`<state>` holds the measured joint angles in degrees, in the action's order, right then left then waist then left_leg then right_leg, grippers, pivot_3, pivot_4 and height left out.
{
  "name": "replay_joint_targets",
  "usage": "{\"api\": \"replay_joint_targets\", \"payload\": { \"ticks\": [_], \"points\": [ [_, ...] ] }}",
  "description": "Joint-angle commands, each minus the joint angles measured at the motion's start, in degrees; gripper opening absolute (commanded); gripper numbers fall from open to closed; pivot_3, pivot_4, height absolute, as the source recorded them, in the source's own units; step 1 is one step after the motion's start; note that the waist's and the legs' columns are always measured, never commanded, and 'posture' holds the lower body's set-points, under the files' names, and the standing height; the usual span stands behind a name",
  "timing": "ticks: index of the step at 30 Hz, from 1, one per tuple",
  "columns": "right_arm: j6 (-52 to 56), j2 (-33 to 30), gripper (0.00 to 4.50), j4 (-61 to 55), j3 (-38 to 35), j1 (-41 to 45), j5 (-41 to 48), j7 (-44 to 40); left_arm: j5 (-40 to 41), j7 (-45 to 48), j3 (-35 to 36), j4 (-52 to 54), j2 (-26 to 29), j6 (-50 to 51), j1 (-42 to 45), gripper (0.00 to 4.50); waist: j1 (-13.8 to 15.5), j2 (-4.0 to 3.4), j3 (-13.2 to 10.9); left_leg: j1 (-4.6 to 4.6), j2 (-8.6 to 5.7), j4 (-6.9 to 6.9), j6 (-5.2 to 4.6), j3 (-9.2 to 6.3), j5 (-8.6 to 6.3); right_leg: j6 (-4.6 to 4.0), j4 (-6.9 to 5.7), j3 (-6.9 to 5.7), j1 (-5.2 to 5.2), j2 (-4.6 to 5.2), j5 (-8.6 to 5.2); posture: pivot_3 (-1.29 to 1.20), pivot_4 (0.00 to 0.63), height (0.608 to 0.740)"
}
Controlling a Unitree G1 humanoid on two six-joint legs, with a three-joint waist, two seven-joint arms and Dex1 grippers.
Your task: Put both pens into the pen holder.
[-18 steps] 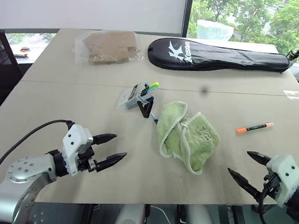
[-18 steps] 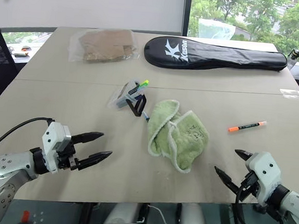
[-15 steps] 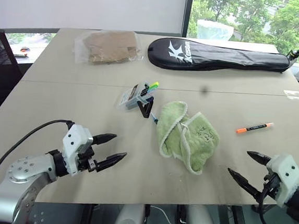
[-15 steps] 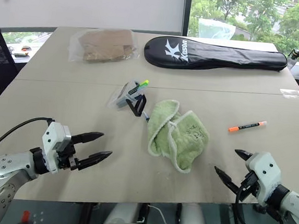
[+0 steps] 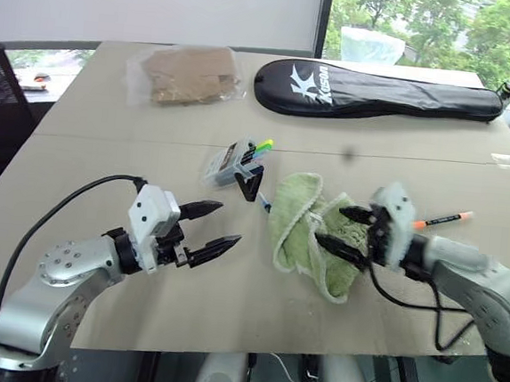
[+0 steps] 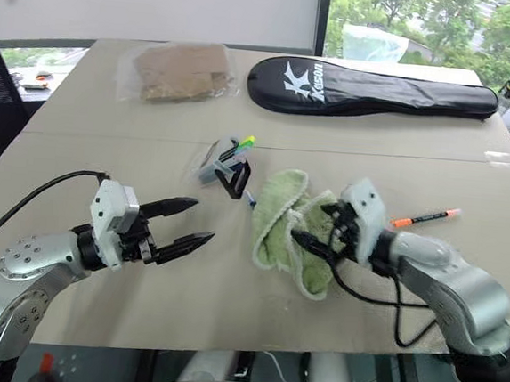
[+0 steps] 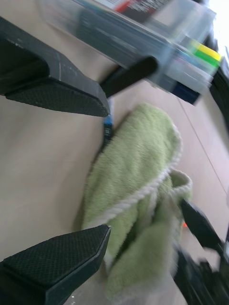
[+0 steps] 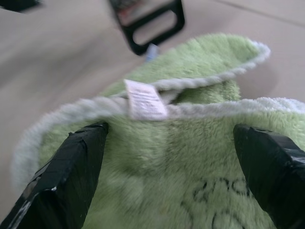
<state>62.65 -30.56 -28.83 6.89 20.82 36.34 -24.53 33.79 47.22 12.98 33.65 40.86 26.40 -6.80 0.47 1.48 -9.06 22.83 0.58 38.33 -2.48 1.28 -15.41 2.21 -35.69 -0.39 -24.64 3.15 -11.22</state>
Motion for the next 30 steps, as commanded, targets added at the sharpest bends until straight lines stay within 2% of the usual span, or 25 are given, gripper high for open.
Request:
{"api": "replay_joint_targets", "payload": {
  "ticks": [1, 7, 8, 9, 14, 15, 17, 19, 23, 27, 30],
  "points": [
    [3.7, 1.8, 4.5, 3.6, 2.5, 3.0, -2.8, 3.3, 0.8, -1.4, 0.5, 3.7, 0.3, 0.7, -0.3, 3.71, 0.0, -0.01, 0.0, 0.0, 0.0, 0.0, 0.0, 0.01, 0.0, 0.0, -0.02, 0.01, 0.0, 0.0, 0.0, 0.0, 0.15, 0.74],
    [7.6, 5.2, 4.5, 7.4, 3.3, 4.6, -2.7, 3.0, 0.7, -2.9, 0.5, 4.6, -0.2, 1.0, -1.3, 3.71, 0.2, -0.01, 0.0, 0.0, 0.02, 0.0, -0.01, -0.08, 0.0, 0.0, -0.12, -0.07, -0.01, -0.05, 0.0, 0.0, 0.15, 0.74],
    [7.3, 5.4, 3.98, 8.0, 3.7, 4.8, -3.3, 3.1, 0.6, -3.0, 0.4, 4.5, -0.2, 0.9, -1.3, 3.74, 0.1, -0.01, 0.0, -0.02, 0.02, 0.0, -0.01, -0.08, 0.0, 0.0, -0.13, -0.07, -0.01, -0.06, 0.0, 0.0, 0.15, 0.74],
    [7.3, 5.6, 3.72, 8.3, 3.8, 4.8, -3.7, 3.2, 0.6, -3.1, 0.3, 4.5, -0.2, 0.8, -1.4, 3.74, 0.1, -0.01, 0.0, -0.03, 0.02, 0.0, -0.01, -0.07, 0.0, 0.0, -0.14, -0.06, -0.01, -0.06, 0.0, 0.0, 0.15, 0.74],
    [5.8, 6.9, 1.58, 9.4, 3.4, 5.1, -5.1, 2.7, 0.3, -2.7, 0.6, 3.6, -0.3, 0.0, -1.7, 3.74, -0.1, -0.01, 0.0, -0.06, 0.02, 0.0, -0.01, -0.07, 0.0, 0.0, -0.16, -0.06, -0.01, -0.11, 0.0, 0.0, 0.15, 0.74],
    [5.3, 7.0, 0.99, 9.1, 3.3, 4.9, -5.3, 2.5, 0.2, -2.5, 0.7, 3.3, -0.3, -0.3, -1.7, 3.74, -0.2, -0.01, 0.0, -0.06, 0.03, 0.0, 0.0, -0.08, 0.0, 0.0, -0.17, -0.06, -0.01, -0.11, 0.0, 0.0, 0.15, 0.74],
    [4.4, 7.2, 0.12, 7.8, 1.9, 4.2, -4.5, 1.7, -0.1, -2.2, 0.7, 2.7, -0.4, -0.9, -1.9, 3.74, -0.3, -0.01, 0.0, -0.06, 0.03, 0.0, -0.01, -0.07, 0.0, 0.0, -0.17, -0.06, -0.01, -0.11, 0.01, 0.0, 0.15, 0.74],
    [2.6, 7.7, 0.05, 5.8, -0.6, 3.2, -3.0, 0.8, -0.5, -2.0, 0.5, 2.4, -0.6, -1.5, -2.3, 3.74, -0.4, -0.01, 0.0, -0.06, 0.03, 0.0, -0.01, -0.07, 0.0, 0.0, -0.16, -0.06, -0.01, -0.1, 0.01, 0.0, 0.15, 0.74],
    [-0.1, 10.3, 0.05, 0.4, -12.5, 1.1, 4.9, -0.2, -0.9, -2.0, 0.6, 1.8, -1.4, -2.8, -3.0, 3.74, -0.4, -0.03, 0.0, -0.01, 0.02, 0.0, -0.01, -0.07, 0.0, 0.01, -0.16, -0.05, -0.02, -0.1, 0.01, 0.0, 0.15, 0.74],
    [1.1, 13.2, 0.05, -0.9, -29.5, 1.5, 16.8, 6.5, -1.8, -1.5, -0.1, 0.8, -2.1, -4.4, -3.3, 3.74, -0.4, -0.03, 0.0, -0.04, 0.02, 0.0, -0.01, -0.07, 0.0, 0.02, -0.16, -0.04, 0.0, -0.09, 0.01, 0.0, 0.15, 0.74],
    [0.3, 12.7, 0.05, -1.0, -38.6, 1.9, 25.3, 12.5, -2.3, -0.9, -0.7, -0.2, -2.4, -5.4, -2.8, 3.74, -0.3, -0.05, 0.0, -0.04, 0.02, 0.0, -0.01, -0.07, 0.0, 0.01, -0.16, -0.04, 0.0, -0.09, 0.01, 0.0, 0.15, 0.74]
  ]
}}
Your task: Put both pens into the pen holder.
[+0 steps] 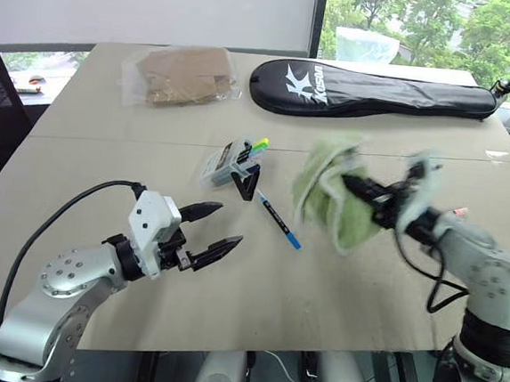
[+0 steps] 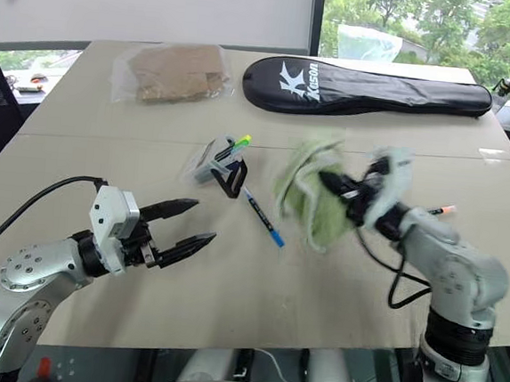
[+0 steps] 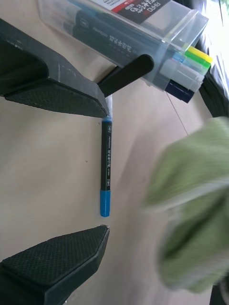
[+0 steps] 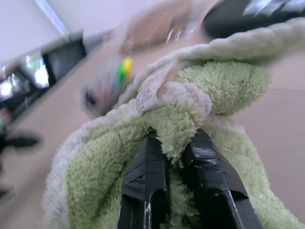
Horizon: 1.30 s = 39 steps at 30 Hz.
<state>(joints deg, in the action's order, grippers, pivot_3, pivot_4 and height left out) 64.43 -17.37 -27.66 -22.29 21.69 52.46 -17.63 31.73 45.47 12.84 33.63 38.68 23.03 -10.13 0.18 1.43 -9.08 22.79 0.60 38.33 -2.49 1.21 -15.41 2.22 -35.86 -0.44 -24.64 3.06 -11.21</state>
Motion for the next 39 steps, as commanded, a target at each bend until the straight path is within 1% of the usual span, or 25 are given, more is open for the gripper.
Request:
{"api": "replay_joint_targets", "payload": {
  "ticks": [1, 2, 4, 5, 7, 8, 10, 11, 14, 17, 21, 23, 27, 28, 29, 32, 33, 35, 36, 37, 39],
  "points": [
    [-2.2, -0.9, 0.05, -2.0, -11.9, 1.2, 12.1, 7.9, -0.3, 1.1, -0.7, -0.5, -0.4, -2.3, 0.8, 3.74, 0.0, -0.01, 0.0, 0.0, 0.0, 0.0, 0.0, 0.0, 0.0, 0.0, 0.0, 0.0, 0.0, 0.0, 0.0, 0.0, 0.15, 0.74],
    [-4.1, -1.7, 0.05, -2.0, -15.9, 1.6, 15.1, 11.7, -0.5, 1.5, -1.0, -1.3, -0.4, -2.8, 1.3, 3.74, 0.0, -0.01, 0.0, 0.0, 0.0, 0.0, 0.0, 0.01, 0.0, 0.0, 0.0, 0.0, 0.0, 0.0, 0.0, 0.0, 0.15, 0.74],
    [-6.5, -3.8, 0.05, -2.8, -21.2, 0.9, 19.3, 17.7, -0.8, 2.2, -1.4, -2.5, -0.5, -3.5, 2.0, 3.74, 0.0, -0.06, 0.0, 0.01, 0.0, -0.01, 0.0, 0.01, 0.0, -0.01, -0.01, 0.0, 0.0, 0.0, 0.0, 0.0, 0.15, 0.74],
    [-7.4, -4.8, 0.05, -3.2, -22.4, 0.3, 20.8, 19.9, -0.9, 2.4, -1.6, -2.9, -0.6, -3.8, 2.2, 3.74, 0.1, -0.07, 0.0, 0.0, 0.0, -0.01, 0.0, 0.02, 0.0, -0.01, -0.01, 0.02, 0.0, 0.0, 0.0, 0.0, 0.15, 0.74],
    [-8.5, -7.3, 0.05, -4.1, -23.3, -1.7, 20.7, 22.8, -1.1, 2.9, -1.9, -3.7, -0.6, -4.4, 2.6, 3.74, 0.1, -0.06, 0.0, 0.0, -0.01, -0.02, -0.01, 0.04, 0.0, 0.0, 0.0, 0.03, 0.0, 0.0, 0.0, 0.0, 0.15, 0.74],
    [-9.2, -8.7, 0.05, -4.6, -24.3, -3.3, 18.7, 24.9, -1.2, 3.3, -2.3, -4.4, -0.7, -4.8, 2.9, 3.74, 0.0, -0.06, 0.0, 0.0, 0.0, -0.02, -0.01, 0.04, 0.0, 0.0, 0.0, 0.03, 0.0, -0.02, 0.0, 0.0, 0.15, 0.74],
    [-11.1, -11.4, 0.05, -5.2, -24.8, -7.2, 10.2, 29.4, -1.5, 4.2, -3.0, -5.9, -0.9, -5.6, 3.8, 3.74, 0.0, -0.07, 0.0, 0.0, 0.0, -0.03, -0.01, 0.04, 0.0, 0.0, -0.01, 0.05, 0.0, -0.02, -0.01, 0.0, 0.15, 0.74],
    [-11.9, -11.7, 0.05, -4.9, -25.0, -8.5, 7.4, 32.1, -1.7, 4.5, -3.4, -6.4, -1.0, -5.8, 4.2, 3.74, 0.0, -0.08, 0.0, 0.0, 0.0, -0.03, -0.01, 0.04, 0.0, 0.0, -0.01, 0.05, 0.0, -0.02, -0.01, 0.0, 0.15, 0.74],
    [-12.4, -13.0, 0.05, -3.5, -20.7, -12.3, -1.0, 34.9, -2.0, 4.9, -4.7, -7.3, -1.3, -6.2, 5.6, 3.74, 0.0, -0.11, 0.0, -0.02, -0.02, 0.0, -0.02, 0.14, 0.0, 0.02, -0.01, 0.16, 0.0, -0.02, -0.01, 0.0, 0.15, 0.74],
    [-12.8, -10.6, 0.05, 0.7, -20.0, -11.8, -5.6, 39.7, -2.2, 4.8, -5.4, -7.2, -1.5, -6.0, 6.5, 3.74, -0.7, -0.1, 0.0, -0.06, -0.02, 0.01, -0.03, 0.21, 0.01, 0.04, -0.01, 0.25, 0.0, -0.04, -0.02, 0.0, 0.15, 0.74],
    [-10.7, -10.2, 0.05, 4.6, -18.1, -11.7, -11.6, 43.2, -1.8, 4.5, -4.8, -6.7, -1.0, -5.3, 6.9, 3.74, -0.9, -0.18, 0.1, -0.1, -0.01, 0.0, -0.03, 0.21, 0.01, 0.06, -0.02, 0.29, 0.0, -0.09, -0.02, 0.0, 0.15, 0.74],
    [-8.4, -10.6, 0.05, 6.3, -17.3, -11.7, -13.1, 43.4, -1.7, 4.2, -4.6, -6.2, -0.9, -5.0, 6.7, 3.74, -0.9, -0.18, 0.1, -0.09, -0.01, -0.01, -0.03, 0.19, 0.01, 0.03, -0.02, 0.27, 0.0, -0.1, -0.01, 0.0, 0.15, 0.74],
    [-4.8, -10.1, 1.7, 9.1, -18.6, -10.5, -11.6, 41.4, -1.6, 3.6, -4.5, -5.2, -0.9, -4.6, 6.1, 3.74, -0.9, -0.19, 0.1, -0.06, 0.0, -0.02, -0.04, 0.18, 0.01, 0.02, 0.0, 0.28, 0.0, -0.1, -0.01, 0.0, 0.15, 0.74],
    [-4.1, -10.1, 2.29, 9.4, -19.3, -10.3, -11.4, 41.3, -1.5, 3.5, -4.4, -4.9, -0.9, -4.6, 6.0, 3.74, -0.9, -0.19, 0.1, -0.06, 0.0, -0.02, -0.04, 0.19, 0.01, 0.02, 0.0, 0.28, 0.0, -0.1, -0.01, 0.0, 0.15, 0.74],
    [-3.4, -10.1, 2.71, 9.3, -20.1, -10.3, -11.2, 41.2, -1.4, 3.5, -4.3, -4.8, -0.9, -4.5, 5.8, 3.74, -0.9, -0.19, 0.1, -0.06, 0.0, -0.01, -0.04, 0.19, 0.0, 0.03, 0.0, 0.29, 0.0, -0.1, -0.01, 0.0, 0.15, 0.74],
    [-2.1, -13.3, 4.13, 6.7, -21.1, -11.3, -11.5, 38.7, -0.7, 3.5, -3.9, -4.4, -0.9, -4.4, 5.7, 3.74, -0.8, -0.19, 0.1, -0.06, 0.0, -0.01, -0.05, 0.16, 0.0, 0.04, 0.0, 0.26, 0.0, -0.1, -0.02, 0.0, 0.15, 0.74],
    [-2.4, -15.8, 4.47, 4.6, -20.6, -12.0, -11.5, 35.8, -0.3, 3.6, -3.8, -4.2, -0.8, -4.2, 5.6, 3.74, -0.7, -0.23, 0.1, -0.06, 0.0, -0.01, -0.05, 0.16, 0.0, 0.04, 0.0, 0.26, 0.0, -0.1, -0.02, 0.0, 0.15, 0.74],
    [-4.3, -22.1, 4.47, 0.4, -18.1, -14.4, -12.5, 28.7, 0.3, 3.8, -3.7, -3.8, -0.7, -3.9, 5.5, 3.74, -0.7, -0.48, 0.0, -0.03, -0.02, -0.01, -0.06, 0.16, 0.0, 0.08, 0.0, 0.27, 0.0, -0.08, -0.05, 0.0, 0.15, 0.74],
    [-5.9, -26.1, 4.47, -1.8, -16.4, -15.5, -12.5, 23.3, 0.5, 3.9, -3.7, -3.7, -0.6, -3.7, 5.5, 3.74, -0.7, -0.58, -0.1, -0.02, -0.04, 0.0, -0.09, 0.18, -0.02, 0.19, 0.02, 0.29, 0.0, -0.07, -0.11, 0.0, 0.15, 0.74],
    [-6.9, -30.1, 4.47, -3.7, -15.1, -16.2, -12.0, 18.0, 0.6, 4.0, -3.8, -3.7, -0.5, -3.6, 5.6, 3.74, -0.9, -0.59, -0.1, -0.03, -0.04, 0.0, -0.11, 0.21, -0.04, 0.22, 0.03, 0.31, 0.0, -0.06, -0.13, 0.0, 0.15, 0.74],
    [-8.5, -35.3, 4.47, -5.2, -13.7, -16.9, -11.6, 11.0, 0.8, 4.0, -4.0, -3.7, -0.4, -3.3, 5.9, 3.74, -1.2, -0.52, 0.0, -0.09, 0.0, -0.01, -0.12, 0.22, -0.04, 0.27, 0.04, 0.31, 0.0, -0.12, -0.16, 0.0, 0.15, 0.74]
  ]
}}
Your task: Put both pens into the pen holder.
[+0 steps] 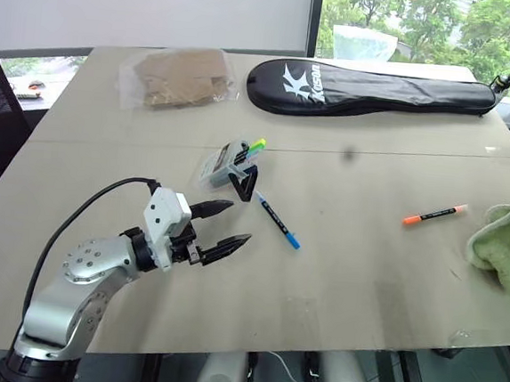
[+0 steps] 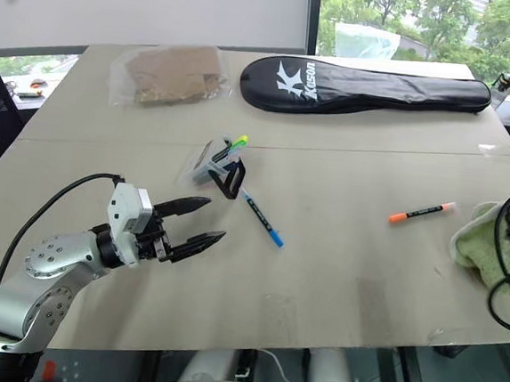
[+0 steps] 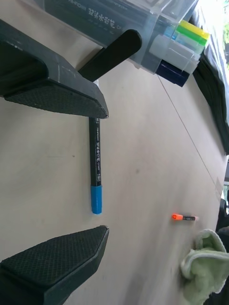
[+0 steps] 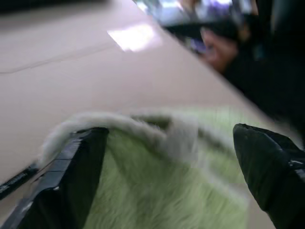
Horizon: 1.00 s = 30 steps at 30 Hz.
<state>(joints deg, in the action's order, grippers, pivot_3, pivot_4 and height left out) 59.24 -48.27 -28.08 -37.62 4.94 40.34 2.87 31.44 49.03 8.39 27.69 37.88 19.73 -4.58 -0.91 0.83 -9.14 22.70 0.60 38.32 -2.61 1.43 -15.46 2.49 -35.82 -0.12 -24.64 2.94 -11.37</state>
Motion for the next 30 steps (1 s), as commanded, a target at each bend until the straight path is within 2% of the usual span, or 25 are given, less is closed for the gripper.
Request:
{"api": "replay_joint_targets", "payload": {
  "ticks": [1, 4, 6, 8, 11, 13, 16, 20, 26, 30],
  "points": [
    [-4.6, -7.7, 4.47, -5.0, 3.4, -0.5, -0.2, -13.5, 1.1, 0.5, 0.2, 2.1, 0.4, 0.1, 0.7, 3.74, -0.1, 0.25, 0.1, -0.03, 0.06, -0.01, 0.0, -0.01, 0.0, 0.01, 0.0, -0.01, 0.0, -0.07, -0.01, 0.0, 0.15, 0.74],
    [-10.1, -19.1, 4.47, -2.8, 13.0, 0.1, -3.4, -28.7, 1.5, 0.3, -1.0, 2.4, 0.3, 1.3, 2.4, 3.74, 0.1, 0.27, 0.1, -0.06, 0.15, 0.01, 0.01, -0.1, 0.0, -0.01, -0.01, -0.07, 0.05, -0.17, -0.01, 0.0, 0.15, 0.74],
    [-16.6, -23.5, 4.47, 3.4, 22.2, 3.5, -9.6, -35.0, 2.0, 0.5, -0.9, 2.7, 0.7, 2.2, 3.5, 3.74, 0.2, 0.36, 0.1, -0.08, 0.15, 0.07, 0.01, -0.1, 0.0, -0.01, -0.01, -0.06, 0.09, -0.15, -0.01, 0.0, 0.15, 0.74],
    [-20.9, -24.9, 4.47, 9.0, 27.9, 7.2, -15.0, -37.5, 2.2, 0.5, -0.2, 3.2, 1.1, 2.5, 3.4, 3.74, 0.3, 0.41, 0.1, -0.04, 0.12, 0.11, 0.01, -0.08, 0.0, -0.01, 0.03, -0.05, 0.09, -0.1, -0.01, 0.0, 0.15, 0.74],
    [-21.5, -23.2, 4.47, 19.0, 33.9, 14.6, -21.3, -36.4, 2.3, 0.1, 1.6, 3.8, 1.4, 2.1, 1.4, 3.74, 0.3, 0.37, 0.1, 0.06, -0.01, 0.12, -0.02, 0.04, -0.02, -0.05, 0.09, 0.03, 0.01, 0.07, 0.03, 0.0, 0.15, 0.74],
    [-24.0, -23.5, 4.47, 23.5, 36.3, 14.9, -25.9, -36.7, 2.4, -0.4, 2.2, 4.9, 1.3, 2.1, -0.1, 3.74, 0.4, 0.38, 0.1, 0.13, -0.05, 0.1, -0.03, 0.07, -0.03, -0.22, 0.11, 0.06, -0.04, 0.1, 0.13, 0.0, 0.15, 0.74],
    [-25.3, -22.9, 4.47, 25.9, 36.1, 13.0, -27.6, -39.3, 2.5, -0.9, 2.7, 6.1, 1.0, 2.0, -1.9, 3.74, 0.9, 0.36, 0.1, 0.17, -0.05, 0.06, -0.03, 0.02, -0.04, -0.14, 0.17, 0.01, -0.04, 0.1, 0.07, 0.0, 0.15, 0.74],
    [-16.3, -18.1, 4.47, 23.4, 30.5, 12.2, -17.9, -44.9, 2.1, -0.7, 2.8, 5.6, 0.8, 1.2, -3.2, 3.74, 1.0, 0.35, 0.1, 0.15, -0.02, 0.02, -0.04, -0.01, -0.05, -0.13, 0.16, 0.0, -0.04, 0.05, 0.07, 0.0, 0.15, 0.74],
    [-4.2, -11.2, 4.47, 21.3, 24.8, 9.8, -12.7, -41.7, 2.1, -0.7, 2.7, 5.1, 0.6, 1.2, -2.6, 3.74, 1.4, 0.35, 0.1, 0.08, -0.02, 0.14, -0.05, -0.03, -0.05, -0.13, 0.02, -0.01, 0.02, 0.04, 0.08, 0.0, 0.15, 0.74],
    [-4.1, -8.5, 4.47, 21.4, 27.3, 6.6, -16.0, -39.2, 2.3, -1.6, 2.0, 5.8, 0.6, 2.4, -1.3, 3.74, 1.8, 0.36, 0.1, 0.06, -0.03, 0.2, -0.06, -0.05, -0.05, -0.13, -0.01, -0.02, 0.08, 0.04, 0.08, 0.0, 0.15, 0.74]
  ]
}}
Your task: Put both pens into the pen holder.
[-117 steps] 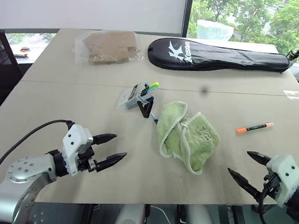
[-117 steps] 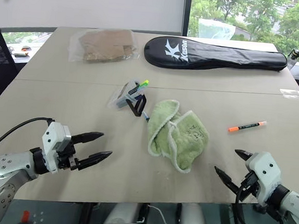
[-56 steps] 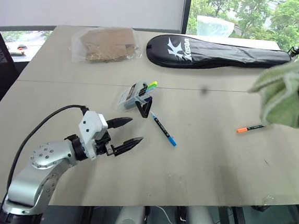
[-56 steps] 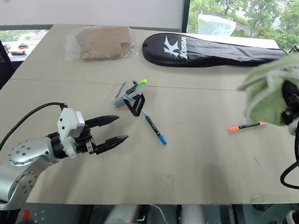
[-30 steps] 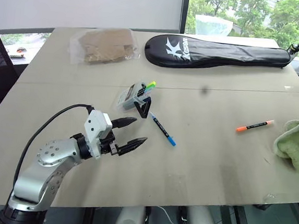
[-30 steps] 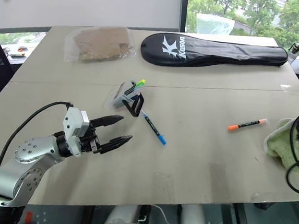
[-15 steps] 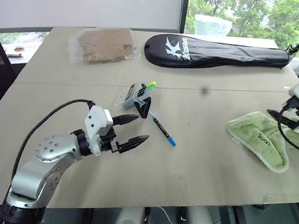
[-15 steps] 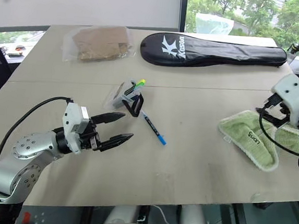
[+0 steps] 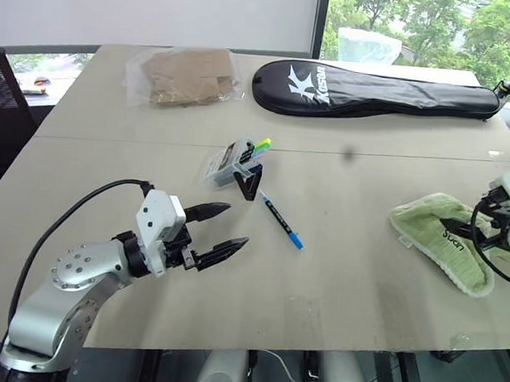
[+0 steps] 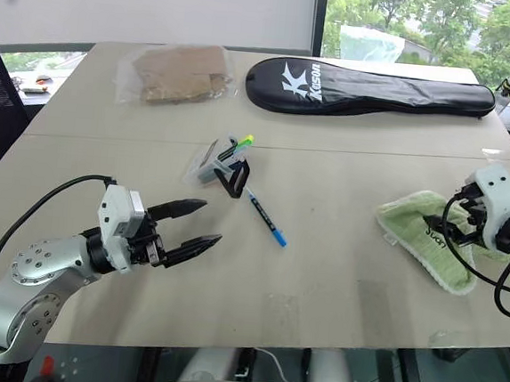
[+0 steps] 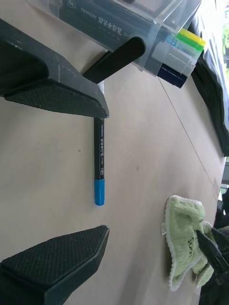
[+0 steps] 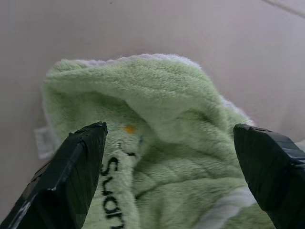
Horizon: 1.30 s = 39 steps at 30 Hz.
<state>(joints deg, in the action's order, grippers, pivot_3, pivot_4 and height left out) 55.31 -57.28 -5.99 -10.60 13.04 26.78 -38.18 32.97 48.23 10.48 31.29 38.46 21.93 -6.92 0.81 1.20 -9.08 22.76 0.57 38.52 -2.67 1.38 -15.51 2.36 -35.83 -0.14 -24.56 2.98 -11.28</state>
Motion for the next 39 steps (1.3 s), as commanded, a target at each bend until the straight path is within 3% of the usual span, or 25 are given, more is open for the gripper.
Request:
{"api": "replay_joint_targets", "payload": {
  "ticks": [1, 2, 4, 6, 8, 9, 12, 17, 20, 26, 31, 32, 34, 38, 39],
  "points": [
    [-1.5, 1.3, 4.47, 0.3, 1.3, -2.0, -4.0, 3.0, 1.0, -1.1, -0.2, 2.9, 0.1, 0.7, 1.3, 3.74, 0.0, -0.01, 0.0, 0.0, -0.01, 0.0, 0.0, 0.0, 0.0, 0.0, 0.0, 0.0, 0.0, 0.01, 0.0, 0.0, 0.15, 0.74],
    [-2.4, 2.2, 4.47, 1.2, 1.6, -2.1, -4.9, 4.0, 1.2, -1.5, -0.3, 3.6, 0.2, 1.2, 1.4, 3.74, 0.0, -0.01, 0.0, 0.0, -0.02, 0.0, 0.0, 0.0, 0.0, -0.01, 0.0, 0.0, 0.0, 0.01, 0.0, 0.0, 0.15, 0.74],
    [-2.7, 3.7, 3.69, 2.0, 1.2, -2.3, -5.5, 4.7, 2.0, -2.4, -0.1, 5.3, 0.4, 2.5, 1.7, 3.74, -0.1, -0.02, 0.0, 0.01, -0.02, -0.01, 0.0, 0.02, 0.0, -0.01, 0.0, 0.02, -0.01, 0.01, 0.01, 0.0, 0.15, 0.74],
    [-2.8, 4.7, 2.86, 1.3, -0.6, -2.9, -5.6, 5.6, 2.6, -2.9, 0.6, 6.5, 0.7, 3.3, 1.3, 3.74, -0.2, 0.03, 0.0, -0.01, -0.03, 0.0, 0.0, 0.03, 0.0, 0.0, 0.0, 0.04, 0.01, 0.0, 0.01, 0.0, 0.15, 0.74],
    [-3.2, 5.1, 1.6, 0.0, -3.3, -3.4, -5.7, 7.0, 2.9, -3.1, 0.9, 6.9, 0.8, 3.7, 1.2, 3.74, -0.1, 0.02, 0.0, -0.02, -0.03, 0.0, 0.0, 0.02, 0.0, 0.0, -0.01, 0.03, 0.02, 0.01, 0.01, 0.0, 0.15, 0.74],
    [-2.8, 5.6, 1.41, -1.1, -5.5, -3.5, -5.1, 7.8, 3.0, -3.2, 1.0, 7.0, 0.8, 3.9, 1.2, 3.74, 0.0, 0.02, 0.0, -0.02, -0.03, 0.0, 0.0, 0.02, 0.0, 0.0, -0.01, 0.03, 0.02, 0.01, 0.01, 0.0, 0.15, 0.74],
    [0.8, 6.8, 0.03, -5.9, -12.9, -4.6, -3.0, 9.7, 3.3, -3.7, 1.2, 7.4, 0.8, 4.4, 1.5, 3.74, 0.1, 0.0, 0.0, 0.0, -0.04, 0.01, 0.0, -0.02, 0.0, 0.0, -0.02, 0.0, 0.02, 0.0, 0.0, 0.0, 0.15, 0.74],
    [15.2, 11.3, 0.03, -15.6, -29.7, -3.9, 6.8, 11.5, 4.1, -3.0, 1.1, 7.5, -0.1, 2.6, 2.5, 3.74, 0.0, 0.0, 0.0, 0.01, -0.02, -0.01, 0.0, -0.07, 0.0, 0.07, -0.02, -0.02, 0.02, -0.03, 0.05, 0.0, 0.15, 0.74],
    [14.4, 10.2, 0.03, -11.0, -33.5, -4.1, 2.6, 15.6, 5.2, -2.8, 0.4, 8.6, 0.3, 3.4, 3.5, 3.74, 0.0, 0.01, 0.0, 0.01, -0.02, -0.02, 0.0, -0.06, 0.0, 0.0, -0.02, -0.02, 0.03, -0.04, 0.01, 0.0, 0.15, 0.74],
    [-0.9, 7.5, 0.03, 9.7, -21.7, -2.5, -11.5, 22.6, 8.4, -6.4, 0.0, 14.3, 1.4, 7.9, 5.8, 3.74, -0.2, 0.03, 0.1, -0.08, -0.14, 0.06, -0.01, 0.01, 0.01, 0.01, -0.01, 0.12, 0.12, -0.02, 0.0, 0.0, 0.15, 0.74],
    [-11.8, 5.5, 0.03, 25.2, -10.0, 1.2, -17.7, 18.0, 10.6, -8.2, 1.8, 18.3, 2.3, 9.3, 3.7, 3.74, -1.5, -0.1, 0.1, -0.17, -0.14, 0.03, -0.01, 0.04, 0.01, -0.01, -0.04, 0.16, 0.16, -0.08, 0.01, 0.0, 0.15, 0.74],
    [-13.8, 4.9, 0.59, 26.7, -8.1, 1.5, -18.5, 16.0, 10.6, -8.1, 2.4, 18.8, 2.3, 9.0, 2.3, 3.74, -1.5, -0.11, 0.1, -0.19, -0.14, 0.03, -0.01, 0.04, 0.01, -0.01, -0.04, 0.17, 0.16, -0.09, 0.01, 0.0, 0.15, 0.74],
    [-16.7, 3.6, 1.06, 29.0, -5.0, 1.8, -19.8, 12.5, 10.5, -7.7, 3.3, 19.6, 2.3, 8.0, -0.1, 3.74, -1.7, -0.07, 0.1, -0.26, -0.1, 0.02, -0.01, 0.04, 0.01, 0.0, -0.02, 0.19, 0.24, -0.1, 0.01, 0.0, 0.15, 0.74],
    [-19.9, 2.0, 3.16, 29.5, -7.1, 2.0, -19.8, 11.8, 10.1, -6.7, 5.0, 20.9, 1.7, 5.4, -5.0, 3.74, -1.7, 0.09, 0.1, -0.74, -0.05, 0.01, -0.03, 0.05, -0.01, 0.17, 0.06, 0.18, 0.74, -0.1, -0.12, 0.0, 0.15, 0.74],
    [-20.4, 1.5, 3.49, 28.0, -8.3, 1.3, -19.3, 11.1, 10.4, -6.7, 5.6, 21.2, 1.6, 5.0, -6.0, 3.74, -1.7, 0.09, 0.1, -0.87, -0.04, 0.01, -0.04, 0.06, -0.03, 0.22, 0.07, 0.18, 0.85, -0.09, -0.15, 0.0, 0.15, 0.74]
  ]
}}
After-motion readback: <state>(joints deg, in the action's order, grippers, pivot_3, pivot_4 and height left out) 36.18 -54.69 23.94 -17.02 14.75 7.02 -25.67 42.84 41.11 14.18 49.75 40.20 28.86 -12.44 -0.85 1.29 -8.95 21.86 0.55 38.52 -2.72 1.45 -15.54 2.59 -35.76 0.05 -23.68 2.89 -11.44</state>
